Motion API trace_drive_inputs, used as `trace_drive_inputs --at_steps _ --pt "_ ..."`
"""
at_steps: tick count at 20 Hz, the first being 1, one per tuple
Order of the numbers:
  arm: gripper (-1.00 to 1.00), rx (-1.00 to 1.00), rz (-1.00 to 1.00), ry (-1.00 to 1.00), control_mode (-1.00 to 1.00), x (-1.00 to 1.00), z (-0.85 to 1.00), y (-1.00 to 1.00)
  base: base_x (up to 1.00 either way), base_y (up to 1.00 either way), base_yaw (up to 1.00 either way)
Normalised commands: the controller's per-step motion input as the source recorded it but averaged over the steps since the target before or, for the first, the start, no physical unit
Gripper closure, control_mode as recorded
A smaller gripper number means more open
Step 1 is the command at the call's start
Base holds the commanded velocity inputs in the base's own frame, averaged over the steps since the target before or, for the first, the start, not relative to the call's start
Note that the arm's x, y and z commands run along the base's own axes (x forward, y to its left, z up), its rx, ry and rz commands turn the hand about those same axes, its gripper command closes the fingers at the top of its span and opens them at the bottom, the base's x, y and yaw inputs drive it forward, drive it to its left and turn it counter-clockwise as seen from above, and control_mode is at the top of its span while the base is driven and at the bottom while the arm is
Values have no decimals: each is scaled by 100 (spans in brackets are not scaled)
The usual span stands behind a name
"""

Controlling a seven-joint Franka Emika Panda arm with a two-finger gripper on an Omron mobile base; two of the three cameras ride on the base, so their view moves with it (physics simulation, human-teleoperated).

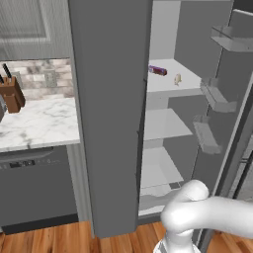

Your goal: Pick up the frozen fish from the freezer, place it on any shelf in the fridge, and close the fridge and freezer doors when done.

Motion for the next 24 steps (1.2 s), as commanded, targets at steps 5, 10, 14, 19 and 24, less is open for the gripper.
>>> trace_drive_inputs --at_steps 5,10,14,19,24 --pt "-100 5 17 -6 -100 44 0 100 0 0 0" --pt "-100 8 7 -9 -100 39 0 100 0 0 0" --pt "-100 4 0 -6 -100 44 0 85 0 0 0" --pt "-100 0 -5 -6 -100 47 4 46 0 0 0" --pt "-100 -2 -14 -6 -100 41 5 29 0 0 0"
